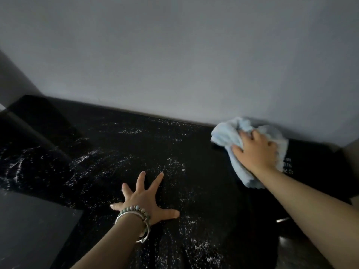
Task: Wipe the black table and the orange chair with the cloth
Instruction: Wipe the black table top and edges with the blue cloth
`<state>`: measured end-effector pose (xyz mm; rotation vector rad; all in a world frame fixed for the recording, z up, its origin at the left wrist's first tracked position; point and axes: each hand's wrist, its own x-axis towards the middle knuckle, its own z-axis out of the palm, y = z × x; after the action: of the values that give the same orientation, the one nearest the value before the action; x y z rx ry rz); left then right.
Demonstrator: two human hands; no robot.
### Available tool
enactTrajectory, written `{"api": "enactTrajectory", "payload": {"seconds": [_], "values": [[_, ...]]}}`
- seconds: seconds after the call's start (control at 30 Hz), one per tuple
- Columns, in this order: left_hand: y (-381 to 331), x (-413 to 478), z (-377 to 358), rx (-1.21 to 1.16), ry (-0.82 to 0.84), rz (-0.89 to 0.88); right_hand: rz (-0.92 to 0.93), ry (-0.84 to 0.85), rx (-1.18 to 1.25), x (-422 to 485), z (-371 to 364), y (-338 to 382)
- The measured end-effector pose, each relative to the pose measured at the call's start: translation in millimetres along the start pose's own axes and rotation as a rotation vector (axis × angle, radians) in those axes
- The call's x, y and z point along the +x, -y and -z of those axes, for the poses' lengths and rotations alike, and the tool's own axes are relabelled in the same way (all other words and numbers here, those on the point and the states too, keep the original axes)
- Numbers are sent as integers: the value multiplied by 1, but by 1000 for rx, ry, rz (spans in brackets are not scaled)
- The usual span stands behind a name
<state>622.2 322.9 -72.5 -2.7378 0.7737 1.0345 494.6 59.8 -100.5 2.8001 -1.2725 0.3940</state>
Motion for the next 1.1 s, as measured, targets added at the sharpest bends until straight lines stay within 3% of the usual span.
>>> {"api": "enactTrajectory", "payload": {"seconds": [0.03, 0.07, 0.1, 0.13, 0.27, 0.3, 0.33, 0.4, 0.47, 0.5, 0.73, 0.9, 0.97, 1.1], "values": [[0, 0, 0, 1, -1, 3, -248, 51, 28, 4, 4, 7], [-1, 0, 0, 3, 0, 9, -339, 85, 42, 3, 4, 16], [-2, 0, 1, 8, 3, 16, -312, 119, 46, -3, 5, 28], [-2, 0, 1, 11, 4, 21, -186, 116, 55, -13, 4, 40], [-4, -1, -1, 24, -16, 25, 596, -33, 178, -48, -8, 35], [-4, -1, 0, 26, -13, 27, 695, -34, 164, -42, -8, 23], [-4, -1, 0, 28, -6, 29, 667, -25, 151, -33, -8, 14], [-4, -1, 1, 34, 3, 31, 322, -40, 133, -11, -5, 3], [-4, 0, 1, 33, -2, 31, -49, 54, 161, 8, -4, 2], [-4, 0, 1, 30, -3, 31, -113, 77, 157, 13, -6, 4], [-2, 0, -1, 22, -7, 25, 24, 49, 202, -19, -3, 0], [-1, 0, -4, 34, -18, 15, 328, 16, 174, -58, -3, -12], [-1, 0, -3, 35, -16, 16, 253, 11, 127, -31, -4, -21], [-3, 0, -2, 26, -13, 23, -204, 178, 65, 21, -14, 16]]}}
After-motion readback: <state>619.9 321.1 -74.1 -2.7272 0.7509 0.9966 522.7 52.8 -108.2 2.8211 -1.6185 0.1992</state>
